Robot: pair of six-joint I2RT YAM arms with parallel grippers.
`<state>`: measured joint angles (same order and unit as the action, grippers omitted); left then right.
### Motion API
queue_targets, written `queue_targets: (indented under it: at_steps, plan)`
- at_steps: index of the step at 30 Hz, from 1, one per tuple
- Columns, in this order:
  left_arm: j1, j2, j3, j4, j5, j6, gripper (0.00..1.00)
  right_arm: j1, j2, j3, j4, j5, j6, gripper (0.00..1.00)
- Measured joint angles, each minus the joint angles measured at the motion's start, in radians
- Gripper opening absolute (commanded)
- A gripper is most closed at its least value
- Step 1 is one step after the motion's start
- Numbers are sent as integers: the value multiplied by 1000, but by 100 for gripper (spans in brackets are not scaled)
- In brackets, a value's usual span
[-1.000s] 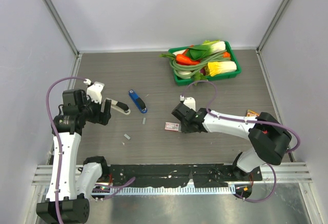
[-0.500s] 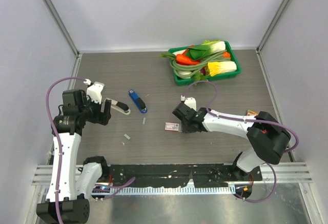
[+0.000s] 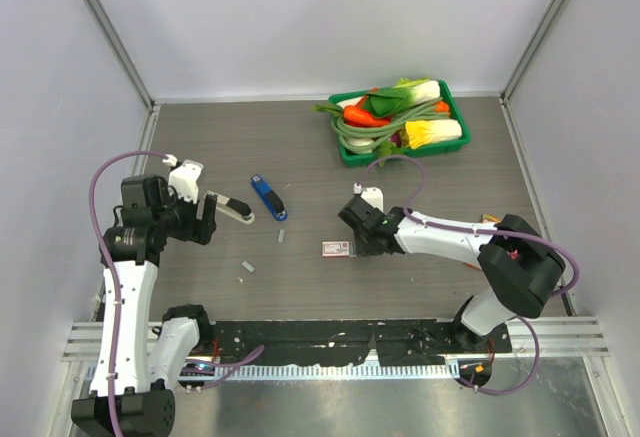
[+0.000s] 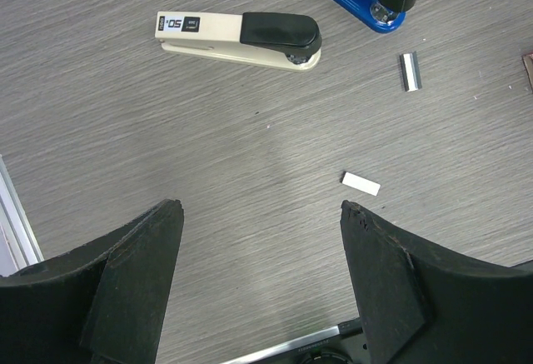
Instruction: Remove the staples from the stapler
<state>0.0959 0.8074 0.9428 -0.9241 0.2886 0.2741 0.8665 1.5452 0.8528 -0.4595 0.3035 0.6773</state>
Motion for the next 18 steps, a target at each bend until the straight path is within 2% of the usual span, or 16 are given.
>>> queue_targets:
  at_steps: [1, 4, 10, 18]
  plan:
    - [0, 0, 0, 0, 0, 0, 80, 0, 2, 1, 2, -2, -2, 13]
    - [0, -1, 0, 0, 0, 0, 80, 0, 11, 8, 4, -3, -6, 25]
    - [0, -1, -1, 0, 0, 4, 80, 0, 13, 10, 11, -3, -21, 40]
    - [0, -1, -1, 0, 0, 15, 80, 0, 11, 10, 11, -7, -25, 40]
